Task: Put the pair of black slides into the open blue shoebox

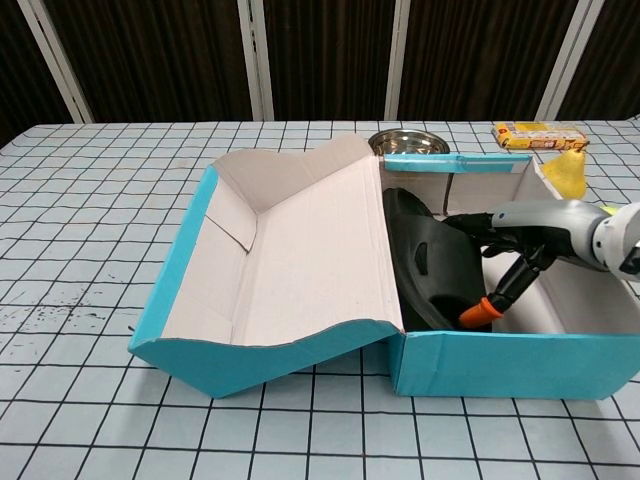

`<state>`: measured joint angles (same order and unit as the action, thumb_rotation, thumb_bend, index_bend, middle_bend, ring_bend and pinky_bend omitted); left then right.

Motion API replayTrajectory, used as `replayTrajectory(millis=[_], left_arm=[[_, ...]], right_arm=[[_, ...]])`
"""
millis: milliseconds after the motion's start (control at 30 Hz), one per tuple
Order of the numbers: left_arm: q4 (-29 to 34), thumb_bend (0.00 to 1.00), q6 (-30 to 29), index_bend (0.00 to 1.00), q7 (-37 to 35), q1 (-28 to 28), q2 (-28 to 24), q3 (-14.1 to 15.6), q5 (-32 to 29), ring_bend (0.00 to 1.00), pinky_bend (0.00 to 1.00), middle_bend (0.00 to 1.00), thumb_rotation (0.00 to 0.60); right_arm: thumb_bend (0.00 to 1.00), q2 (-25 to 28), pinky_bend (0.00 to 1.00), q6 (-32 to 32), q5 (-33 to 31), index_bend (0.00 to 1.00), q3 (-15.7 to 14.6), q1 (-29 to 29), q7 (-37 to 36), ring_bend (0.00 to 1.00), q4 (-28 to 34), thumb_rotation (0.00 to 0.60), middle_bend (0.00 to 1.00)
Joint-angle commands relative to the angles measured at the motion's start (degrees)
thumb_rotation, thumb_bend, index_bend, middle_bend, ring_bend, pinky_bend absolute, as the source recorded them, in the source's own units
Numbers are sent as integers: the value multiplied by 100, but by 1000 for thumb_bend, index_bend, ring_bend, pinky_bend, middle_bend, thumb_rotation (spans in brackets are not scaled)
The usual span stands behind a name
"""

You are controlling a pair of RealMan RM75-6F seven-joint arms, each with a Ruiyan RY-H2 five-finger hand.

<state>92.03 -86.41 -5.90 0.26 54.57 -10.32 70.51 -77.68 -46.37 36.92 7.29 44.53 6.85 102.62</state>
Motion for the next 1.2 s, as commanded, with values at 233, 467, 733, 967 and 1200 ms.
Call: replayTrajectory(millis=[233,467,733,967,1200], left_arm=[[2,813,1,170,-24,4,-8,-3,-3,0,49,50,600],[0,813,-1,170,-73,13,-20,-6,0,0,49,50,600],[-51,813,31,170,-165,20,-31,-29,-57,0,49,50,600],[-68,813,34,170,-241,33,-47,-25,-36,0,49,50,600],[-78,813,32,170,-247,43,-50,-36,-69,0,49,50,600]], right_arm=[[0,191,0,-109,-216,0,-81,177,382,0,197,600,7],[0,518,0,-134,-602,0,-225,406,807,0,491,600,2],[0,1210,0,-138,-996,0,-328,685,1166,0,1062,600,0],[0,2104,0,-233,-968,0,6,629,797,0,1670,600,0],[0,3125,0,-23,-875,0,265,436,303,0,1929,600,0]])
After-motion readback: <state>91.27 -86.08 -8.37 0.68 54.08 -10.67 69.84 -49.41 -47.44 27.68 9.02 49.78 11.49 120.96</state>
